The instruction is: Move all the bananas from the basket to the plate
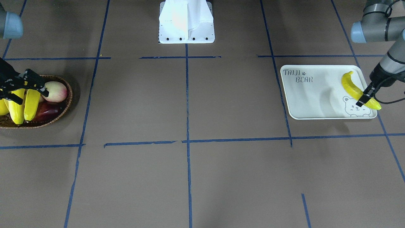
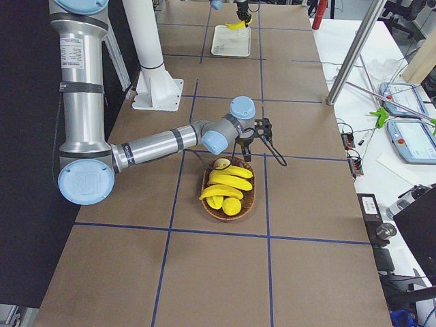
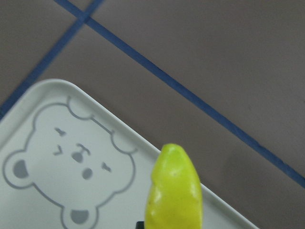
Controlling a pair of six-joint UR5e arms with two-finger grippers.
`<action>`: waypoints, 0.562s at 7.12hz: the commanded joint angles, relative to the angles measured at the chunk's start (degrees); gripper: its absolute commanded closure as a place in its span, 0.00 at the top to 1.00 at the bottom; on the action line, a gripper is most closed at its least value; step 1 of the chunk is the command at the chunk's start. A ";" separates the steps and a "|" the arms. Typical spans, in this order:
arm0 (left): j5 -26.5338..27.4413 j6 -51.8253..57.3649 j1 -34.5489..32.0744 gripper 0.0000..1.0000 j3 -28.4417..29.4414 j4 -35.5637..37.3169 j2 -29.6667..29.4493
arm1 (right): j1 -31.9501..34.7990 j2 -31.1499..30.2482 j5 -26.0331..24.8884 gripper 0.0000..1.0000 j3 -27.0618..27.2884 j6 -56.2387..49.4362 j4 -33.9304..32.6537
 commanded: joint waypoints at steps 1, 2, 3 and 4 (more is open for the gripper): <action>-1.29 1.35 -1.39 0.15 5.95 -4.15 -0.25 | 0.95 -0.39 0.20 1.00 0.20 -1.65 -1.08; -1.38 1.35 -1.39 0.22 8.84 -8.10 0.01 | 1.12 -1.52 0.20 1.00 1.24 -1.65 -1.08; -1.38 1.44 -1.39 0.49 10.87 -11.36 0.10 | 1.21 -1.62 0.20 1.00 1.25 -1.65 -1.08; -1.38 2.05 -1.30 0.99 11.33 -11.66 -0.08 | 1.21 -1.88 0.20 1.00 1.34 -1.65 -1.08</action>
